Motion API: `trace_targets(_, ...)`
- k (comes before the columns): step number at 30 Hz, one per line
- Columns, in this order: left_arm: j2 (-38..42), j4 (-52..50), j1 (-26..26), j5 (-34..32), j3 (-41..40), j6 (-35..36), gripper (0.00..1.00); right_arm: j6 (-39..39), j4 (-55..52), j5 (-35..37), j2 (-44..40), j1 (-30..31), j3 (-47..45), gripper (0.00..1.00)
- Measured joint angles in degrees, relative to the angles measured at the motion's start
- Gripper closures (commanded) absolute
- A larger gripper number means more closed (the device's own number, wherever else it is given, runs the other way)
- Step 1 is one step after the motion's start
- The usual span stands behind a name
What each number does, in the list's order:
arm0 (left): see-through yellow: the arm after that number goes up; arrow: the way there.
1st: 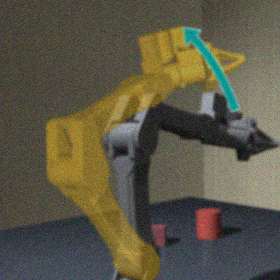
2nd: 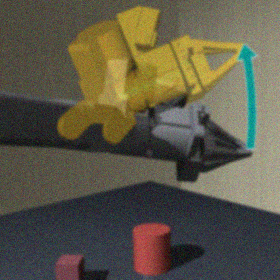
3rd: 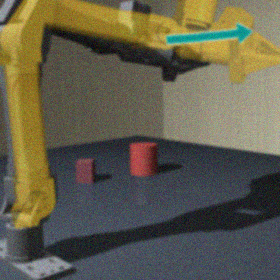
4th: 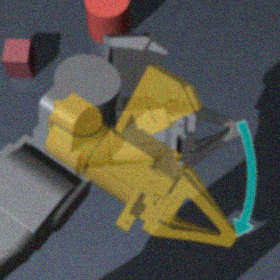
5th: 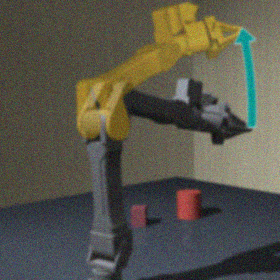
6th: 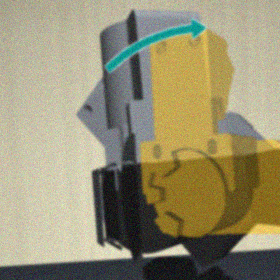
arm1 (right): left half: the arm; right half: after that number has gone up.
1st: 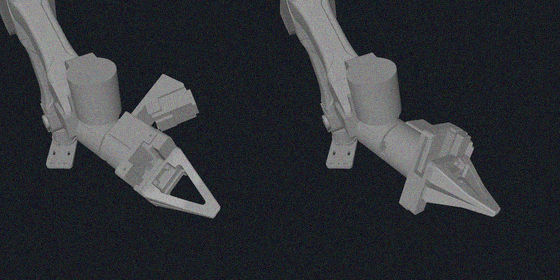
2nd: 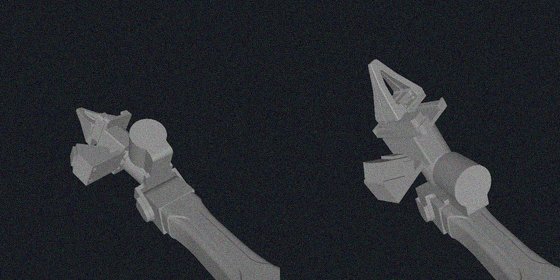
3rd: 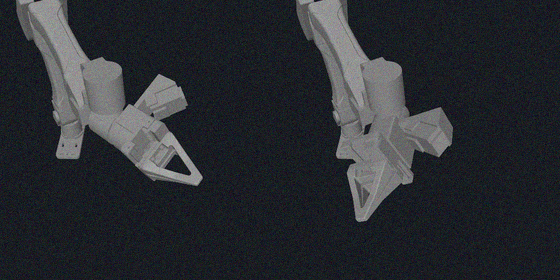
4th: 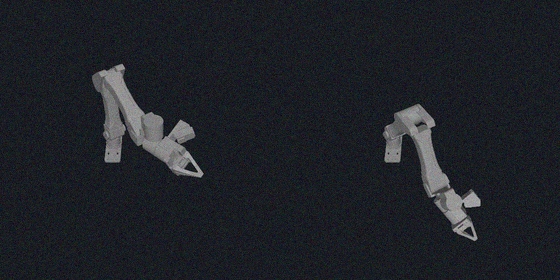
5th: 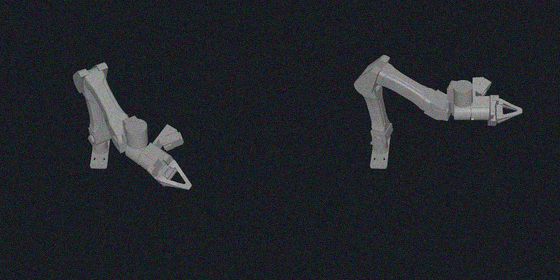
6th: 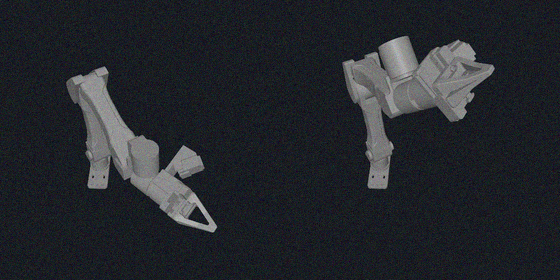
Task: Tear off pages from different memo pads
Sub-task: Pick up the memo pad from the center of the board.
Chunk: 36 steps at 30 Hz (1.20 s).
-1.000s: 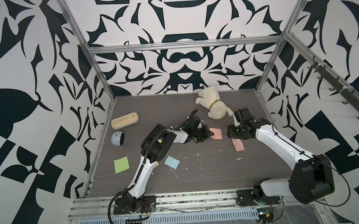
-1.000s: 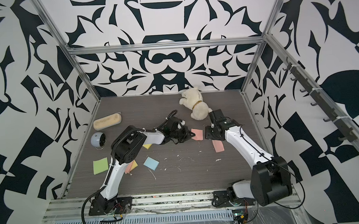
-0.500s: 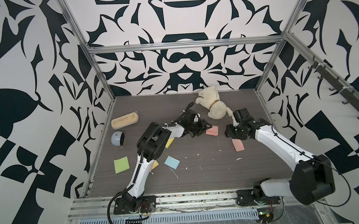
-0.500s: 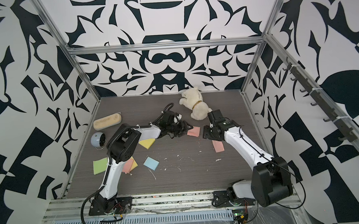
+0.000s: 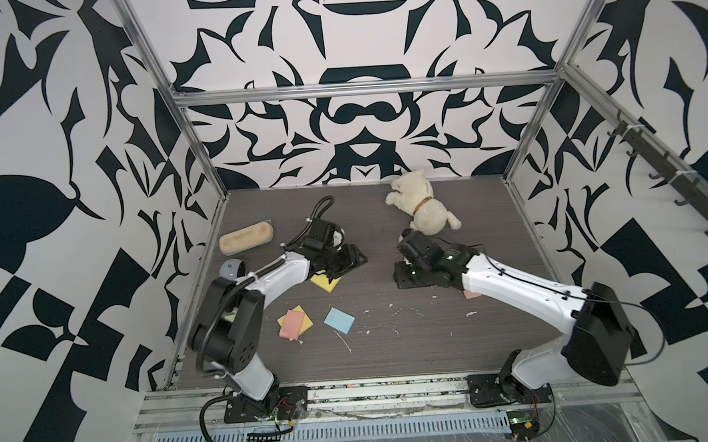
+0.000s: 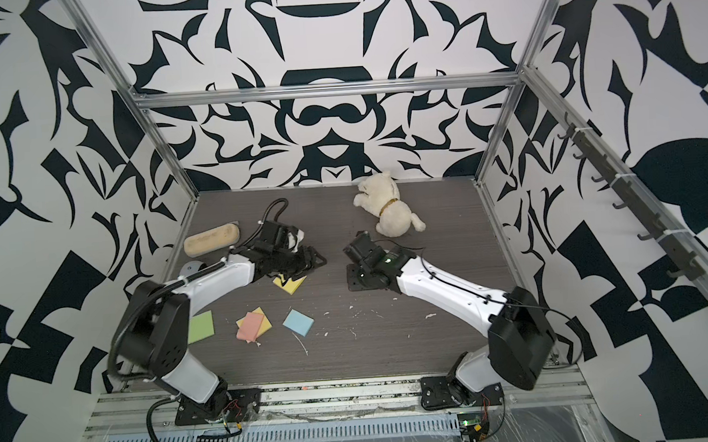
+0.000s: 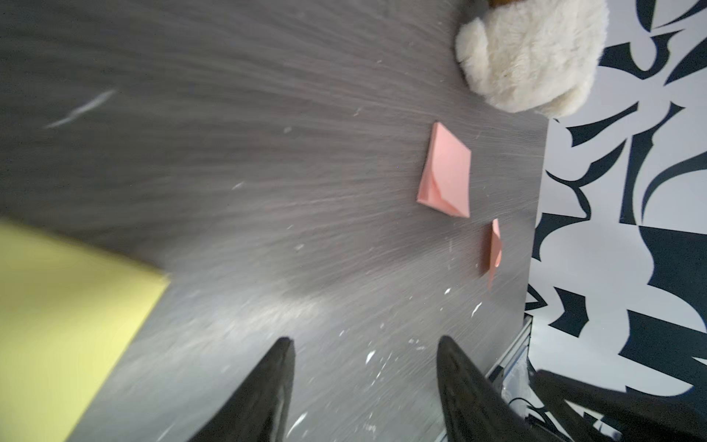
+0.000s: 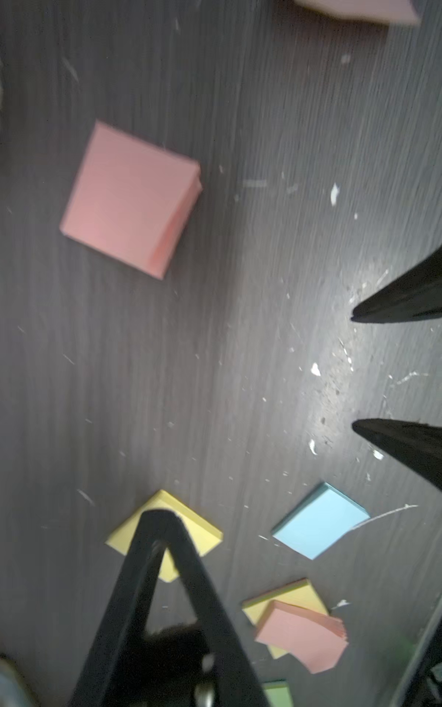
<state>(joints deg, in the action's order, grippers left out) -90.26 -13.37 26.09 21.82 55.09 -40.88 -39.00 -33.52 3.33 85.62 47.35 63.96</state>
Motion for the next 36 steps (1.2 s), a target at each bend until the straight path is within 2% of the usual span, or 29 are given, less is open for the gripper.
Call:
trace_targets(3,8.02,-5.01,-3.78,-0.7,-5.81,0.74,0.41,-0.07,1.53,-2.84,7.21,4.98,2.34,0.58)
trace_targets(5,14.38,-7.89,-4.5,-1.51,-10.16,0.44,0.39,-0.07,2.58,-5.31,12.24,7.52,4.35,0.59)
trace_targets(9,26.91,-11.32,-1.31,-1.44,-19.04,-2.62,0.4,-0.07,4.79,-10.01,19.39,9.81,7.02,0.59)
trace_targets(12,31.95,-11.8,0.33,-1.27,-24.39,-5.38,0.42,-0.35,6.71,-13.29,22.97,9.84,7.91,0.59)
trace_targets(16,30.32,-9.66,2.23,-1.03,-28.61,-8.66,0.45,-0.63,8.17,-16.22,26.6,9.73,10.08,0.59)
trace_targets(25,25.68,-2.21,3.93,-0.81,-32.13,-11.87,0.57,-0.96,9.88,-18.91,27.47,8.5,10.78,0.58)
trace_targets(29,24.81,-0.11,3.93,-1.07,-33.53,-12.39,0.68,-1.33,10.78,-20.96,27.78,8.44,10.29,0.61)
trace_targets(36,19.28,7.26,3.85,0.98,-33.64,-12.96,0.79,-3.23,13.2,-23.3,26.47,8.11,7.56,0.66)
